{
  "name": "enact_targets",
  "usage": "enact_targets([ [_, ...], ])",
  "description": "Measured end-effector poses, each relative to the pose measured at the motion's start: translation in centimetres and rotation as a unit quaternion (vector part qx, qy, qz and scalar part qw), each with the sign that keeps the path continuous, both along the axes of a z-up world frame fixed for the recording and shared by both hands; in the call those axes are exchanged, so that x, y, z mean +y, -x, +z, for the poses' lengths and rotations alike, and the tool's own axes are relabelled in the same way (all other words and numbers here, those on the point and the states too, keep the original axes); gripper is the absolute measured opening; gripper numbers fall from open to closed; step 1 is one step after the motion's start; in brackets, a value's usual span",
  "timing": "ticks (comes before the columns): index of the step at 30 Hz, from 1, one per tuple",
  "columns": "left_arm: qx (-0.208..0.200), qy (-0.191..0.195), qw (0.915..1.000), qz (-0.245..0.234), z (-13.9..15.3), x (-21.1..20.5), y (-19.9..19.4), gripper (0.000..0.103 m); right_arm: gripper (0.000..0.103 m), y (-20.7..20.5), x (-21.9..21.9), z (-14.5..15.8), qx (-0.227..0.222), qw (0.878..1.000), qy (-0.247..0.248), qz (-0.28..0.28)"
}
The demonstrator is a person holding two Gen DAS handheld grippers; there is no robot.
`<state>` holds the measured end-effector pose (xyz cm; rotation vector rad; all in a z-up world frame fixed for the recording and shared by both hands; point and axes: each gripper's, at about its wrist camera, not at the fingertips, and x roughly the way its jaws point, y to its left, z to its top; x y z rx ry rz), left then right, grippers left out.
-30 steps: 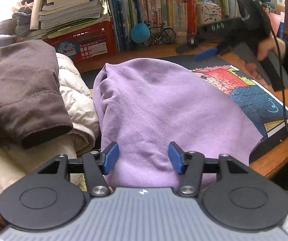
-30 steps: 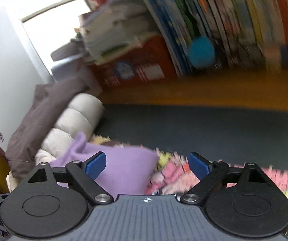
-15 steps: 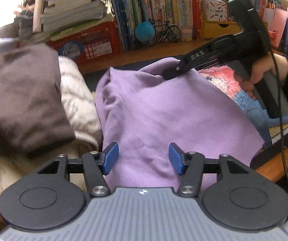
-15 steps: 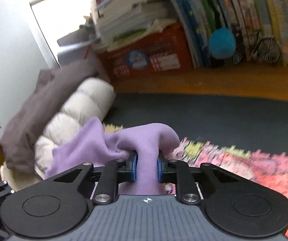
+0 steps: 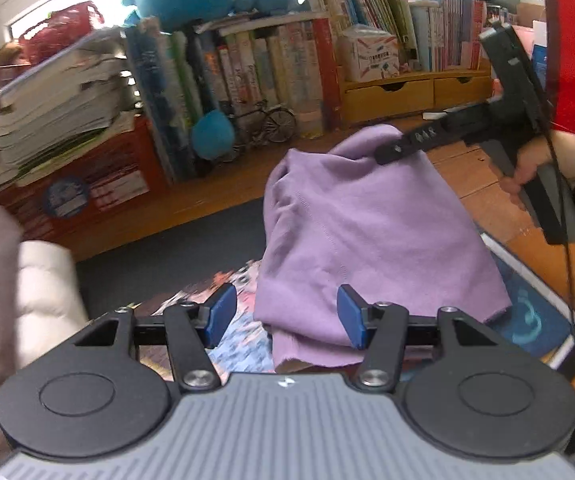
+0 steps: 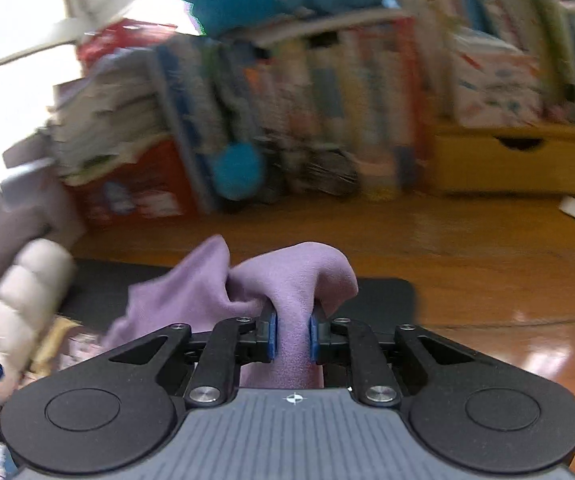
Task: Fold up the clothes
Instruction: 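Lower the folded lavender sweatshirt onto the puzzle mat with both grippers, then open both grippers and release the folded sweatshirt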
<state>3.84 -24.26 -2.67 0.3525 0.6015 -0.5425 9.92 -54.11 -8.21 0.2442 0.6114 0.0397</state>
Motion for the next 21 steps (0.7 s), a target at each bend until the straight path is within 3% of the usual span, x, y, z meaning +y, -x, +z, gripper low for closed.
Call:
enact_targets([
  [2,0.010,-0.002,0.9999,0.005,-0.3,-1.1,-1.3,0.059,0.025,0.8,-1.0,-0.5,-0.003,1.000,0.006,-0.008],
  [6,0.025,0.000,0.9995,0.018,-1.0,-2.4,-3.5,0.060,0.065,4.6,-1.6,0.2,-0.075,0.997,0.016,-0.004],
  [7,0.029,0.002,0.9993,0.023,-1.3,-2.6,-3.8,0.060,0.070,5.5,-1.6,0.5,-0.087,0.996,0.018,0.001],
  [13,0.060,0.007,0.9968,0.053,-3.2,-3.8,-5.5,0.062,0.087,9.9,1.1,1.1,-0.103,0.992,0.046,0.064],
  [21,0.053,0.008,0.9955,0.078,-3.4,-4.3,-5.3,0.069,0.095,11.8,4.7,0.0,-0.087,0.988,0.066,0.113],
])
